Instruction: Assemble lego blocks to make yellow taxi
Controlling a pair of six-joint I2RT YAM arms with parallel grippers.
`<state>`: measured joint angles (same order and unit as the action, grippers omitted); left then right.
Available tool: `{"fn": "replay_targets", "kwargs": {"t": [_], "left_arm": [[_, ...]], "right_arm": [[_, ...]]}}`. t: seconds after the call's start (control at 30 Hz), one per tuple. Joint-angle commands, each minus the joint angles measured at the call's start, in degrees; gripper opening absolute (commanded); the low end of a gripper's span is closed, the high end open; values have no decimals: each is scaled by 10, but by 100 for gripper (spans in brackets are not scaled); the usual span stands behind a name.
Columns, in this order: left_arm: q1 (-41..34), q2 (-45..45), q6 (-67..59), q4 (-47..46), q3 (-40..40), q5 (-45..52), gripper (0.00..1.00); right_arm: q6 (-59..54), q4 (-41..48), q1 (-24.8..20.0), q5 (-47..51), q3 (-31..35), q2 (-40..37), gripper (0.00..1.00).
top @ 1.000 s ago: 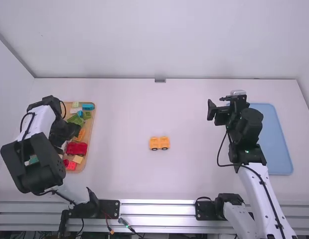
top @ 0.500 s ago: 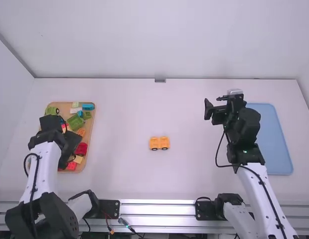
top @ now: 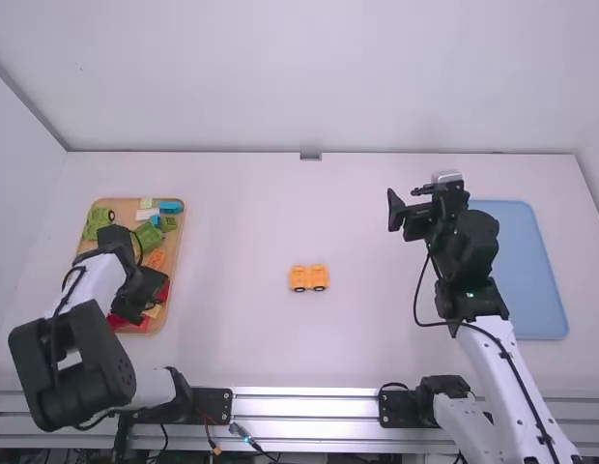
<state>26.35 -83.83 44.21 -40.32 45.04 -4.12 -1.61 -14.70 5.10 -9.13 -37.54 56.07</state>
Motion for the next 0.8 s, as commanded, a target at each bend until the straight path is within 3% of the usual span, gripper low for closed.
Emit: {"fn": "replay_targets", "kwargs": {"t": [0.0,0.07,0.13,0.33,0.43,0.57,0.77], "left_arm": [[2,-25,5,1,-7,1,68],[2,-32,5,3,-7,1,59],[2,-31,5,11,-7,1,57],[2,-20,3,-10,2,-5,62],[5,-15,5,-31,7,-15,71],[0,-14,30,-39,7,-31,66],[4,-14,40,-42,7,-44,68]], "right_arm": [[1,-5,2,1,-23,1,99],[1,-5,-2,1,-23,1,99],[1,-5,-5,1,-23,1,99],[1,-3,-4,1,-23,1,99],[1,-4,3,1,-23,1,99],[1,-7,10,2,-23,1,99],[1,-9,10,1,-23,1,99]]}}
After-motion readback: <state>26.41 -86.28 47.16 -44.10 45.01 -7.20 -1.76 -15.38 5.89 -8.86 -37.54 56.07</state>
